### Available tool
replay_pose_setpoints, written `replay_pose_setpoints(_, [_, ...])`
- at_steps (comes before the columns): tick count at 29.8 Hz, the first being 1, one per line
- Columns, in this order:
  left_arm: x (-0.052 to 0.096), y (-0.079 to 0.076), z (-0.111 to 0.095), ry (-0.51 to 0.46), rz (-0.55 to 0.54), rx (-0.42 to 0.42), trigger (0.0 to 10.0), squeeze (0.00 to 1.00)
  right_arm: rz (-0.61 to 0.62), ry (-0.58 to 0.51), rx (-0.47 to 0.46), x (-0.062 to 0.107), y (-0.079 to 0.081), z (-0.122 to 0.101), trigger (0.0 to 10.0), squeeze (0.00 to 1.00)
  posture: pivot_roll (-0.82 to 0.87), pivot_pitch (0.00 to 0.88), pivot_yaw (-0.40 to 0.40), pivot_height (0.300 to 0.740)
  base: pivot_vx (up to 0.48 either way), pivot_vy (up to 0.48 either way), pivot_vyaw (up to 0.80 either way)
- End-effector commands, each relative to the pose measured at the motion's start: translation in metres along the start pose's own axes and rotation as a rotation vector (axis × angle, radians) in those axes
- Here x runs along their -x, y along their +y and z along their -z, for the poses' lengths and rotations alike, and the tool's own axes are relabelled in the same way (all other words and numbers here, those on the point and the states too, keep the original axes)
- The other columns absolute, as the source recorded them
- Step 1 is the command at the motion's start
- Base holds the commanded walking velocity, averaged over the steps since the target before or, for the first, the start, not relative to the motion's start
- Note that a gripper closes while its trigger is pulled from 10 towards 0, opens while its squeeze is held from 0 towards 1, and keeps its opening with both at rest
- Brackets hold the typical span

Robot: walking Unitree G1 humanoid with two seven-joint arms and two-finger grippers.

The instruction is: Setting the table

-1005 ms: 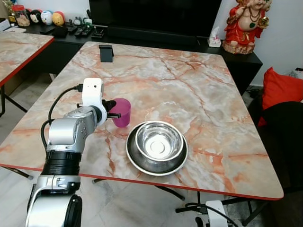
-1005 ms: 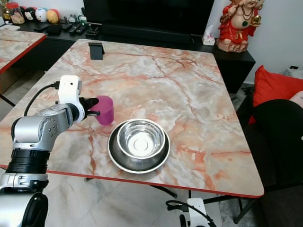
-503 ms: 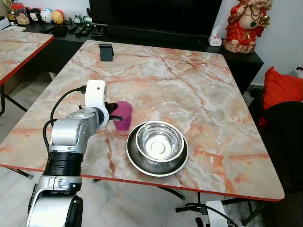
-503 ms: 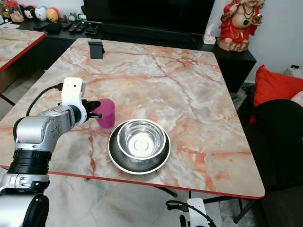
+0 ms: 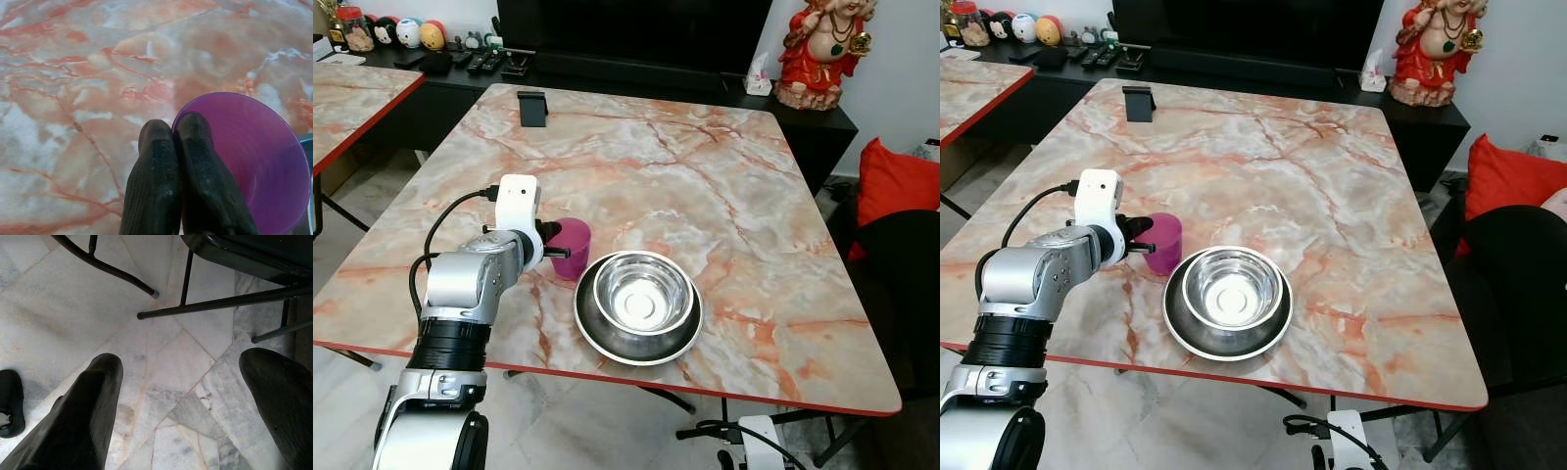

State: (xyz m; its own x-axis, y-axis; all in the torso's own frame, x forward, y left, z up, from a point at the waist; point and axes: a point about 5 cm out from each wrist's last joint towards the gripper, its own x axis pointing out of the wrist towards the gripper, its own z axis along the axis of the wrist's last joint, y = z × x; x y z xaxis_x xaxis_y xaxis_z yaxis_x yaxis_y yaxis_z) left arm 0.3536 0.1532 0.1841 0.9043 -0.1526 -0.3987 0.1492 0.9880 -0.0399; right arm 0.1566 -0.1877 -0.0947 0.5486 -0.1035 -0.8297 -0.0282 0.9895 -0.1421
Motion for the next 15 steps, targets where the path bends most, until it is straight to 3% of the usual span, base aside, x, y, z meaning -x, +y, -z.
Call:
replay_pose_setpoints(1, [-0.0002,-0.0002,-0.0028,-0.010,-0.024,-0.036,10.0,0.00,0.009,0.007,0.000,0.0003,-0.0029,0.0017,10.0,0.00,-0.01,0.000,-0.094,0.740,0.000,0.000,0.00])
replay_pose_setpoints(15, [-0.0009,-0.0009,-0.0025,-0.015,-0.027,-0.037,10.0,0.00,0.010,0.007,0.004,0.0003,-0.0038,0.0018,10.0,0.00,-0.01,0.000,-0.097,0.740,0.000,0.000,0.00])
